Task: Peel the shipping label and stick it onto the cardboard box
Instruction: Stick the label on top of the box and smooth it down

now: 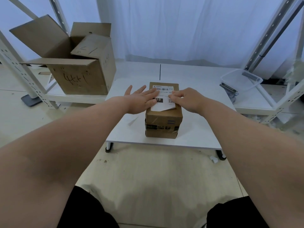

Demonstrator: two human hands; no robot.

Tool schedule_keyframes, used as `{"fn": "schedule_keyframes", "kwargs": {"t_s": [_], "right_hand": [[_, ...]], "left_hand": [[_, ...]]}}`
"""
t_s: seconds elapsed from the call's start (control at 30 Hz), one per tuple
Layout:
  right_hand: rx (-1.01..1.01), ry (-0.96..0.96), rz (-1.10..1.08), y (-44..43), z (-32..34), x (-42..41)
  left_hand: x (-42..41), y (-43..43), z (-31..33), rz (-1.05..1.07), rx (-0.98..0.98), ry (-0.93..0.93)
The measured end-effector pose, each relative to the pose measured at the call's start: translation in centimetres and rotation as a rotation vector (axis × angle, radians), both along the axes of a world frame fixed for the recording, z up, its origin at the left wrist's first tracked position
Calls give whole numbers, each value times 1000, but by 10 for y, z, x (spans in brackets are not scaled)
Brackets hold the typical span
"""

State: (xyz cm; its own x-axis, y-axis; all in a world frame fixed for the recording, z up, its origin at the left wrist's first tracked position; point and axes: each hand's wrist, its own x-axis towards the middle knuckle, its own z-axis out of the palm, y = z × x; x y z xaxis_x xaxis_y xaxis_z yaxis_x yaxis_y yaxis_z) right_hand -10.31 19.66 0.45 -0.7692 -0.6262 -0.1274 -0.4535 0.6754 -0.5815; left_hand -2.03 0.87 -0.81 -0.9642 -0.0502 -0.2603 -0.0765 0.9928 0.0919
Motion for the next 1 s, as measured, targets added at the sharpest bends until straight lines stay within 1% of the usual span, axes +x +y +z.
{"fn": "schedule_keyframes", "kwargs": {"t_s": [0.07,0.2,0.4,0.5,0.63,0.7,0.73,0.83,0.87,0.93,1.0], "right_hand": [[34,17,-2,0,2,1],[142,120,-2,0,9,2],[173,148,10,0,11,1],[186,155,-1,0,10,-1],[200,129,2,0,10,-3],[201,129,-4,0,11,-2],[207,163,-9,-1,11,-2],[240,385,-11,-11,8,0],[238,432,-16,-17,6,1],[217,424,-32,-26,1,3],[202,347,-42,-26,-2,2]], "left_hand": [[-6,0,-1,36,-19,11],[-19,4,-1,74,-49,32],[-36,13,-2,127,-40,44],[-37,10,0,95,-106,34],[-28,13,6,-39,-247,13],[-20,21,8,-79,-237,-3],[-16,25,8,-86,-219,-7],[-4,32,3,-75,-153,6],[-1,33,2,-68,-137,14],[2,34,2,-55,-119,21],[2,33,2,-40,-76,12]]}}
